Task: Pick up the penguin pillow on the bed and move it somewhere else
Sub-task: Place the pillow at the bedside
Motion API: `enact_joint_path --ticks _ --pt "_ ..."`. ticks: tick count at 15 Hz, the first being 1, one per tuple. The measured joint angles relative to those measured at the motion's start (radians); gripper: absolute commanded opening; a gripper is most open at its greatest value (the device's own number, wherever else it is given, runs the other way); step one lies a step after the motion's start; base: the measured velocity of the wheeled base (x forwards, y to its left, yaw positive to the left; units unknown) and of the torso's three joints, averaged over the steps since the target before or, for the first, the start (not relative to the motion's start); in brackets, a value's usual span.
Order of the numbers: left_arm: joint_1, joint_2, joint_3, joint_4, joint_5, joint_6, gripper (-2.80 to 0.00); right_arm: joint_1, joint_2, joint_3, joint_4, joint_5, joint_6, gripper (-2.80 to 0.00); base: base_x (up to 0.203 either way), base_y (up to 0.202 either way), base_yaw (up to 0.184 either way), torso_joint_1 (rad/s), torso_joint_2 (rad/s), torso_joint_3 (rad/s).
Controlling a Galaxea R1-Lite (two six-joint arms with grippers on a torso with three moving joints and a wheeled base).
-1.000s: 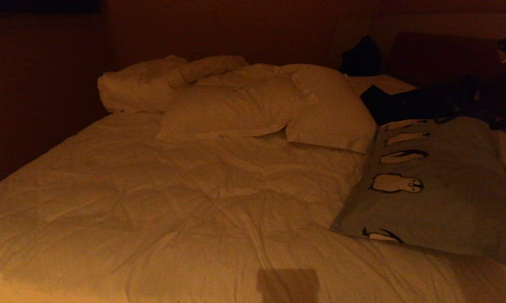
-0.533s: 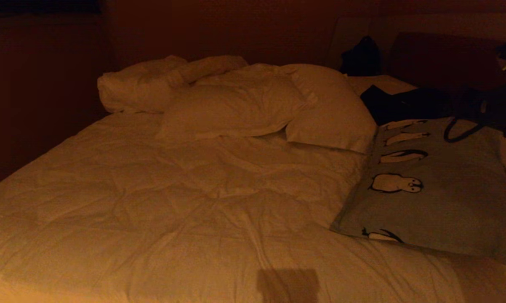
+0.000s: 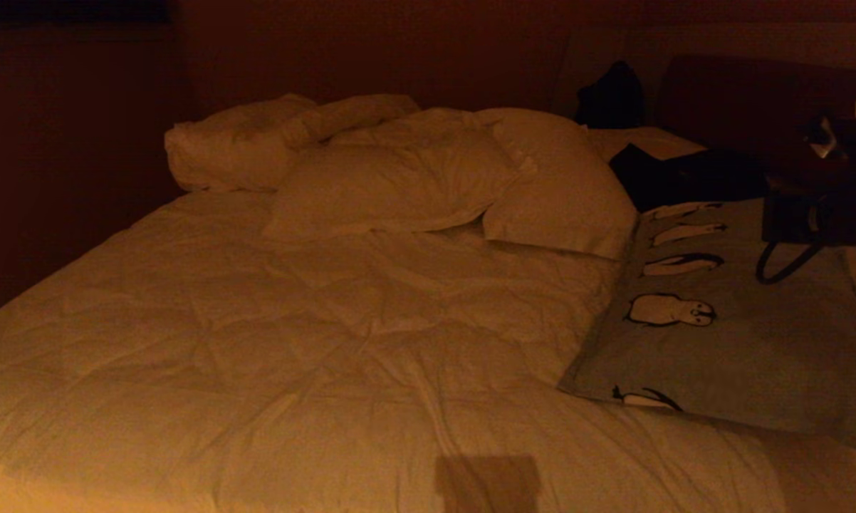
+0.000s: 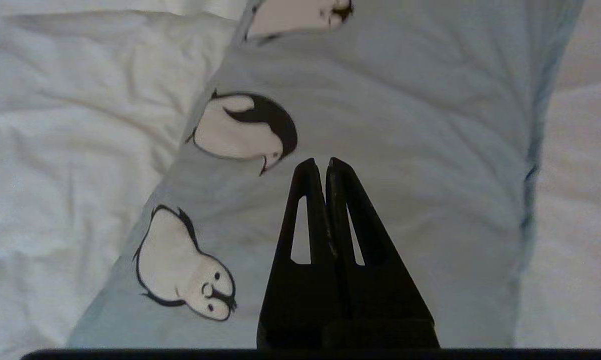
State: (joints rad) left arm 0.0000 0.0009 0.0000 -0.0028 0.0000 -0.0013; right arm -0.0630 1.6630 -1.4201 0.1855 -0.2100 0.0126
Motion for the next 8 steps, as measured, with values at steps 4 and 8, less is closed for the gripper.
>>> enact_joint_path --ticks 4,8 --pt "0.000 0.000 0.000 0.000 0.000 0.000 -2.80 -0.097 0.049 -0.074 0.003 0.010 -0.032 -2.80 0.000 0.000 0.000 0.000 0.00 0.000" --pt "0.000 0.000 0.000 0.000 0.000 0.000 -2.80 -0.202 0.139 -0.152 0.007 0.014 -0.028 -2.80 0.000 0.000 0.000 0.000 0.00 0.000"
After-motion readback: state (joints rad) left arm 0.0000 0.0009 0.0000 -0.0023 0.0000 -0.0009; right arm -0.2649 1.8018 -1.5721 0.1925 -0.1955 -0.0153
